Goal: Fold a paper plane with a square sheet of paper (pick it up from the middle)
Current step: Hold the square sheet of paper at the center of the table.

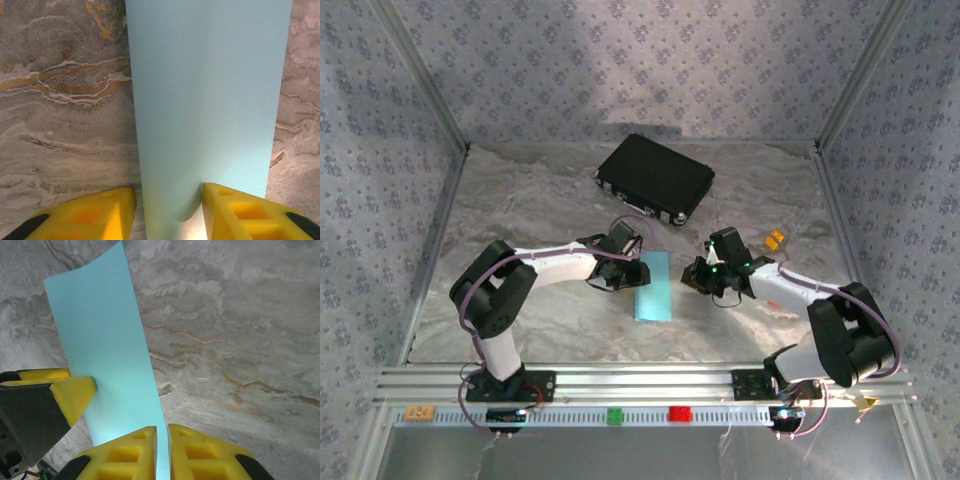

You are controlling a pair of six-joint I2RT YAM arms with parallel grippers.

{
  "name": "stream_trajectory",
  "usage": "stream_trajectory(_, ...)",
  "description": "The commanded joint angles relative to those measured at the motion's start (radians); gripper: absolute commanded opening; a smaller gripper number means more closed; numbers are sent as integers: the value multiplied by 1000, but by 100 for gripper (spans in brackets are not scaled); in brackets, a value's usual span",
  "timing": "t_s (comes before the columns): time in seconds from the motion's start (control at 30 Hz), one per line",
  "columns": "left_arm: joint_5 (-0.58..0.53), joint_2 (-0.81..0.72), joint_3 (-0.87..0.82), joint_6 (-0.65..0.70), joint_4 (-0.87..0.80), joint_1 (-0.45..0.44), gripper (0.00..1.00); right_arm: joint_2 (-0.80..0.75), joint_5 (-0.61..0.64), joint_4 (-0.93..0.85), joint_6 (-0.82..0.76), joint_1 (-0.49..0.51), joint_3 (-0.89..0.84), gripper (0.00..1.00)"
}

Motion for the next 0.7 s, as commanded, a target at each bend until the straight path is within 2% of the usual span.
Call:
stream_trajectory(0.0,-46,70,-18,17,-8,-9,42,27,-19,15,-19,17,40,14)
stream_trajectory(0.3,-45,74,-19,16,-4,-10,42,74,-37,45,-26,44,57,12)
stream_trajectory(0.53,-45,75,-20,15,-4,-12,42,155,-47,79,-34,86,92,0)
stream_trajectory(0.67,-45,73,-21,16,-6,-12,42,203,-41,86,-43,107,119,0)
